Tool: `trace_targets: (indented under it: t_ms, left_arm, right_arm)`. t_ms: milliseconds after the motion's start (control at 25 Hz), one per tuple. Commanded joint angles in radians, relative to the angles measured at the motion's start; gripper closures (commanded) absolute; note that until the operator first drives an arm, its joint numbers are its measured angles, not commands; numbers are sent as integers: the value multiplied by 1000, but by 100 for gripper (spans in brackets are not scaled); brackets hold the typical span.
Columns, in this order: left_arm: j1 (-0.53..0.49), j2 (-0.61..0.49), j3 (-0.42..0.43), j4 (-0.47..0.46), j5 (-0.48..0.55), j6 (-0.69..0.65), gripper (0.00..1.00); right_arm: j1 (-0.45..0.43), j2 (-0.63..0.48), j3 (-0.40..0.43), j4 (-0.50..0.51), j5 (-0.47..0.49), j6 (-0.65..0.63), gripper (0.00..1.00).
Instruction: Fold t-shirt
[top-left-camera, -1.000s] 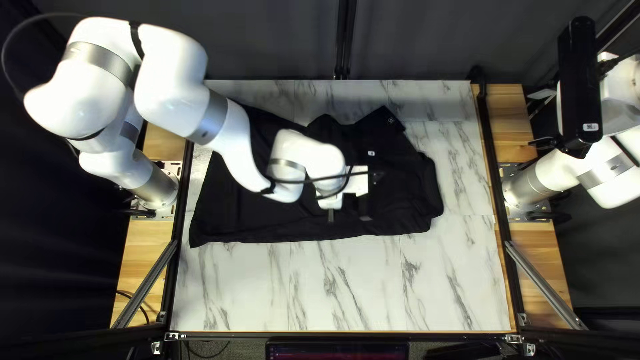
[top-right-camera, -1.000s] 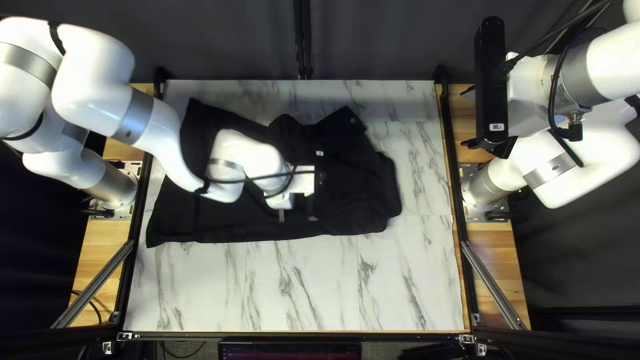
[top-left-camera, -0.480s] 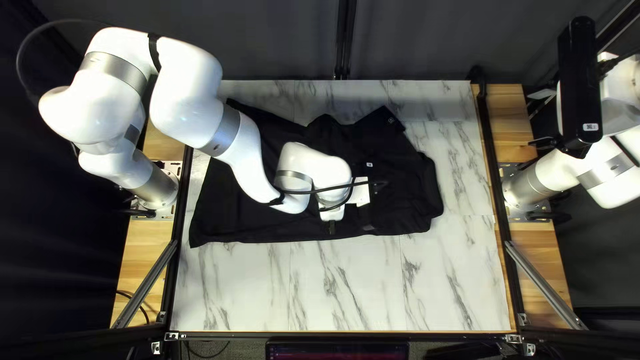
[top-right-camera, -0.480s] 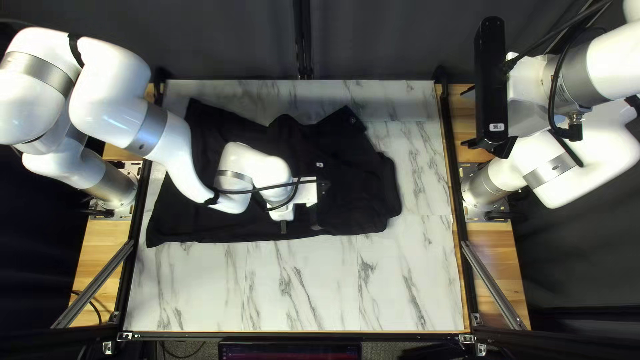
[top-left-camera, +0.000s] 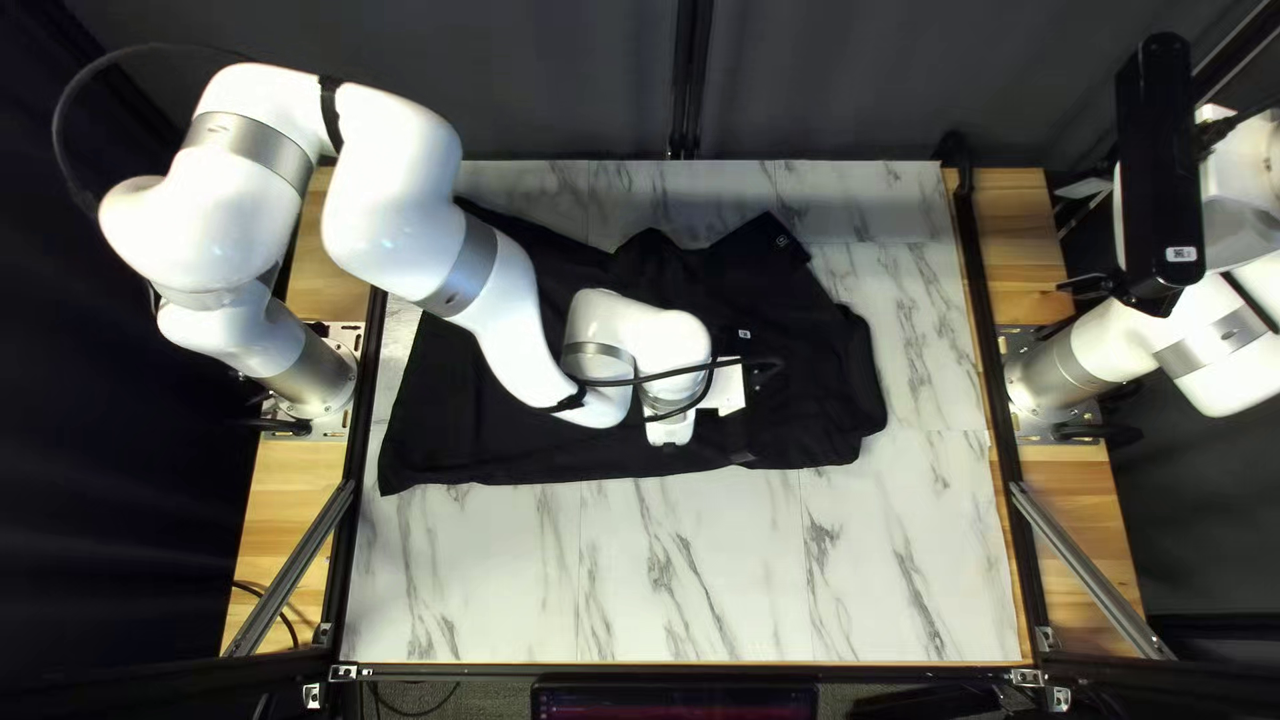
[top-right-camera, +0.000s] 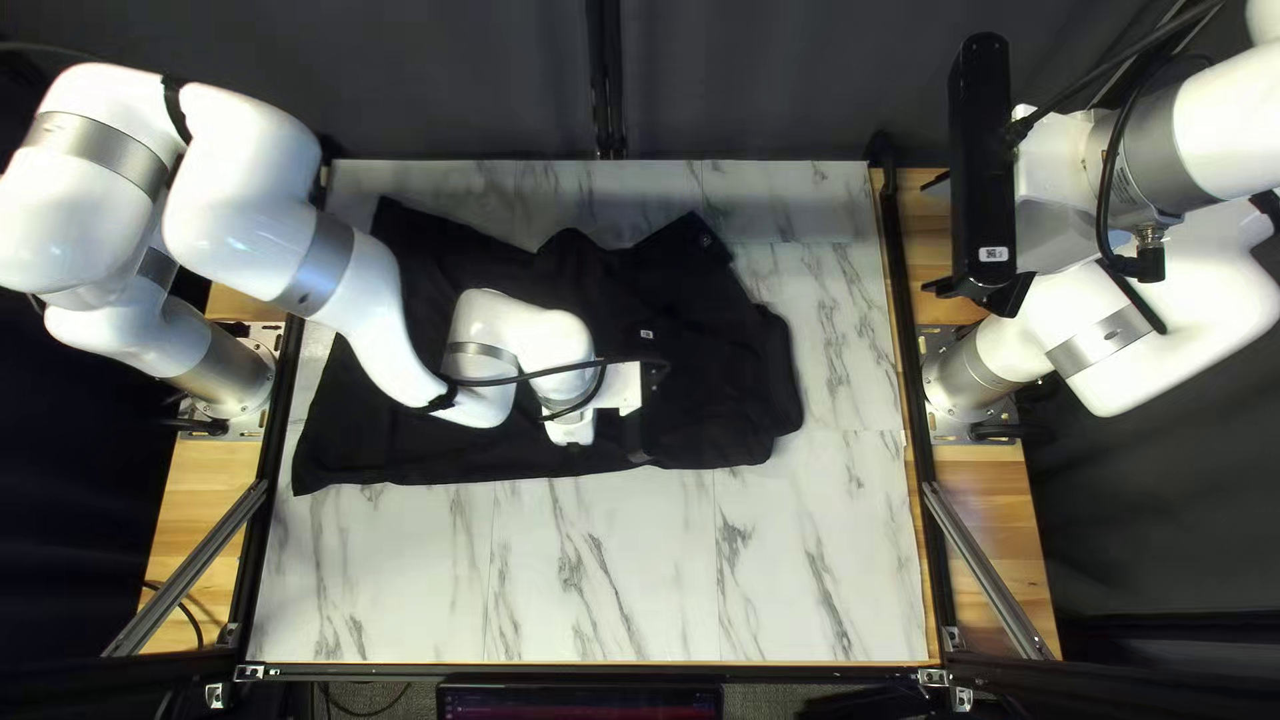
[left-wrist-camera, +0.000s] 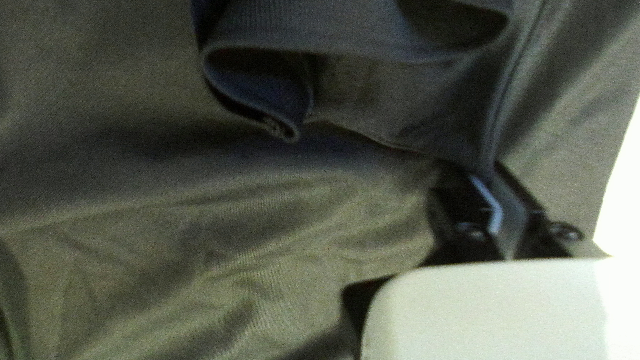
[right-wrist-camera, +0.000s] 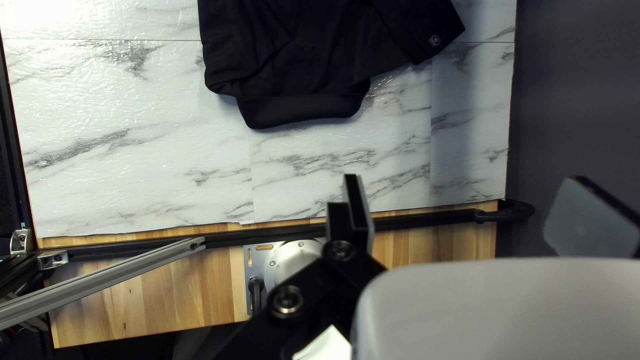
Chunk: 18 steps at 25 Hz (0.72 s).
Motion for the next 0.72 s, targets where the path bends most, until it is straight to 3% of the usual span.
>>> trace_targets:
  t_ms: [40,200,360,720]
  left_arm:
    - [-65,-44,-3,46,29,-74,100]
    - [-123,-42,-33,82,46,-132,100]
    - [-192,12,-116,122,73,-190,100]
    - [-258,129,-247,119,94,-182,100]
  right_arm:
    - [0,0,0,0,0,0,0]
    - [0,0,0,0,0,0,0]
    - [0,0,0,0,0,0,0]
    - [0,0,0,0,0,0,0]
